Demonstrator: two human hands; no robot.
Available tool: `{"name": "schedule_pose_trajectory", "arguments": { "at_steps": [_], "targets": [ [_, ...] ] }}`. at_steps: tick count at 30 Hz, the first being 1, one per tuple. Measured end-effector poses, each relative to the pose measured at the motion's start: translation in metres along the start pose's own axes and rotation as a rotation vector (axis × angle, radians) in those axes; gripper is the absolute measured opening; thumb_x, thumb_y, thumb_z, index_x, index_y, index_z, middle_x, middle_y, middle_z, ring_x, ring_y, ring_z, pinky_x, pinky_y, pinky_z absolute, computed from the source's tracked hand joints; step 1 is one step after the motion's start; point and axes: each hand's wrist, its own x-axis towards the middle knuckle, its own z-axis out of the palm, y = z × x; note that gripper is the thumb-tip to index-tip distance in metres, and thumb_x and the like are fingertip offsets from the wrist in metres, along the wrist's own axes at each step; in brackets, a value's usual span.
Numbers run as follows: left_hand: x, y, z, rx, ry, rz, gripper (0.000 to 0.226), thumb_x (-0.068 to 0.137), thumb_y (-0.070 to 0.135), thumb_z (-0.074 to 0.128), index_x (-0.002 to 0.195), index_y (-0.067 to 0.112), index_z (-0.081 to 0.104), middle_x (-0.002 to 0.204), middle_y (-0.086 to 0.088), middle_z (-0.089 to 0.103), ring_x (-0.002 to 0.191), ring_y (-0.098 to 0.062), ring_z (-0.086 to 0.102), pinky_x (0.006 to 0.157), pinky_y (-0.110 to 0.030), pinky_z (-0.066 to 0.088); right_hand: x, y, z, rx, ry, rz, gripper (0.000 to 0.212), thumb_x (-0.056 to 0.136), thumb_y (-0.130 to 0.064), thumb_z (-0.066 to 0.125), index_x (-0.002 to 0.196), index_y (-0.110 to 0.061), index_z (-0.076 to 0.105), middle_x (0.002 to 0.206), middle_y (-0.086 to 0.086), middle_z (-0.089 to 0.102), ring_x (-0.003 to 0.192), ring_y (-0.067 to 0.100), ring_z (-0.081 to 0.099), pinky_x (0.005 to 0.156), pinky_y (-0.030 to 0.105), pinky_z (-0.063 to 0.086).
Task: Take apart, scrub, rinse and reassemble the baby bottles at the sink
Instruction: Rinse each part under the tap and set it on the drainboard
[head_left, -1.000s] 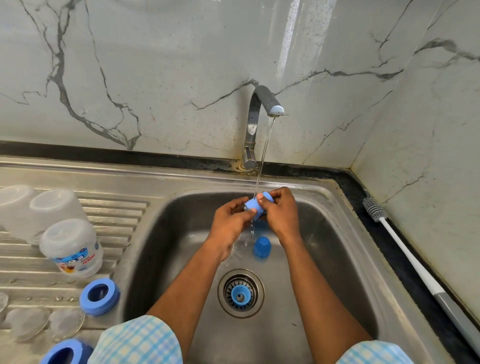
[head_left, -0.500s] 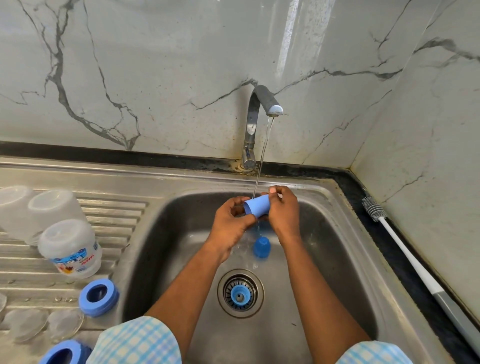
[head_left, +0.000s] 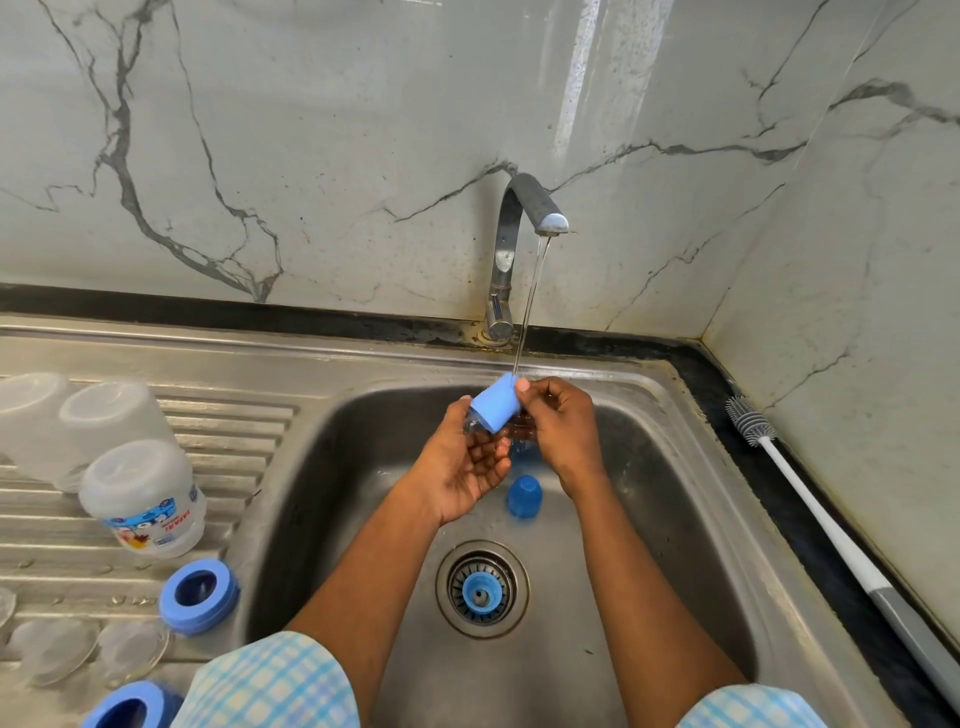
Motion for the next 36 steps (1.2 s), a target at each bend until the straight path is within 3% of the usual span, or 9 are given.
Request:
{"name": "schedule_pose_trajectory", "arguments": {
  "at_steps": [4, 8, 11, 15, 19, 24, 29, 32, 36],
  "targets": [
    [0.002, 0.001, 0.001, -0.028, 0.035, 0.095, 0.040, 0.095, 0.033, 0.061, 0.114, -0.003, 0.063, 0.090, -0.017, 0.070, 0.077, -0.020, 0.070, 0.068, -0.027, 0.062, 0.002, 0.001, 0.002, -0.004, -0.026, 0.115, 0.015, 0.103, -0.027, 0.050, 0.109, -0.021, 0.062, 0.108, 0.004, 0.068, 0.095, 0.017, 0.068, 0.076, 0.028, 0.058],
    [0.005, -0.007, 0.000, 0.231, 0.106, 0.363, 0.033, 0.087, 0.005, 0.070, 0.120, 0.006, 0.062, 0.106, -0.015, 0.071, 0.093, -0.026, 0.072, 0.076, -0.031, 0.061, -0.003, 0.003, 0.011, -0.040, -0.122, 0.233, 0.028, 0.098, -0.040, 0.056, 0.121, -0.026, 0.049, 0.113, 0.003, 0.063, 0.095, 0.022, 0.068, 0.073, 0.037, 0.062],
    [0.009, -0.007, -0.004, 0.498, 0.180, 0.541, 0.042, 0.078, -0.008, 0.071, 0.113, 0.014, 0.067, 0.105, -0.007, 0.071, 0.097, -0.022, 0.070, 0.081, -0.034, 0.060, -0.006, 0.003, 0.014, -0.137, -0.149, 0.321, 0.033, 0.098, -0.048, 0.052, 0.117, -0.024, 0.042, 0.110, 0.004, 0.059, 0.090, 0.022, 0.066, 0.065, 0.034, 0.060],
    [0.011, -0.006, -0.007, 0.650, 0.220, 0.621, 0.046, 0.076, -0.020, 0.059, 0.093, 0.020, 0.072, 0.099, -0.001, 0.072, 0.099, -0.018, 0.067, 0.079, -0.029, 0.058, -0.004, 0.009, 0.014, -0.246, -0.129, 0.368, 0.032, 0.107, -0.034, 0.038, 0.124, -0.010, 0.048, 0.117, 0.016, 0.060, 0.076, 0.022, 0.067, 0.046, 0.020, 0.052],
    [0.012, -0.006, -0.008, 0.601, 0.236, 0.555, 0.044, 0.077, -0.018, 0.061, 0.100, 0.019, 0.066, 0.104, -0.004, 0.067, 0.099, -0.018, 0.064, 0.071, -0.025, 0.057, -0.004, 0.009, 0.009, -0.184, -0.132, 0.335, 0.024, 0.104, -0.032, 0.048, 0.115, -0.012, 0.055, 0.115, 0.014, 0.063, 0.082, 0.023, 0.068, 0.048, 0.018, 0.053],
    [0.012, -0.006, -0.011, 0.512, 0.220, 0.366, 0.041, 0.083, -0.002, 0.070, 0.116, 0.014, 0.053, 0.108, -0.010, 0.064, 0.102, -0.027, 0.065, 0.088, -0.043, 0.058, -0.003, 0.004, 0.010, -0.125, -0.155, 0.159, 0.042, 0.088, -0.015, 0.072, 0.128, -0.013, 0.061, 0.120, 0.002, 0.066, 0.106, 0.016, 0.065, 0.086, 0.029, 0.057],
    [0.013, -0.010, -0.011, 0.537, 0.174, 0.333, 0.036, 0.087, 0.004, 0.071, 0.114, 0.019, 0.052, 0.111, -0.005, 0.063, 0.105, -0.025, 0.064, 0.090, -0.042, 0.056, -0.001, 0.002, 0.005, -0.175, -0.179, 0.127, 0.041, 0.084, -0.011, 0.075, 0.123, -0.014, 0.062, 0.113, -0.003, 0.063, 0.103, 0.012, 0.061, 0.079, 0.016, 0.049],
    [0.012, -0.007, -0.010, 0.544, 0.213, 0.415, 0.035, 0.087, 0.003, 0.070, 0.114, 0.020, 0.055, 0.111, -0.003, 0.062, 0.101, -0.020, 0.063, 0.087, -0.038, 0.057, 0.002, 0.004, -0.002, -0.197, -0.122, 0.196, 0.031, 0.091, -0.016, 0.069, 0.121, -0.012, 0.064, 0.118, 0.006, 0.067, 0.099, 0.016, 0.064, 0.080, 0.022, 0.052],
    [0.013, -0.007, -0.011, 0.600, 0.243, 0.584, 0.058, 0.079, -0.002, 0.076, 0.127, 0.019, 0.050, 0.112, 0.001, 0.062, 0.100, -0.010, 0.061, 0.082, -0.026, 0.057, 0.001, 0.004, -0.011, -0.306, -0.338, 0.395, 0.039, 0.098, -0.014, 0.056, 0.136, -0.017, 0.053, 0.119, 0.010, 0.066, 0.098, 0.021, 0.068, 0.077, 0.030, 0.058]
  ]
}}
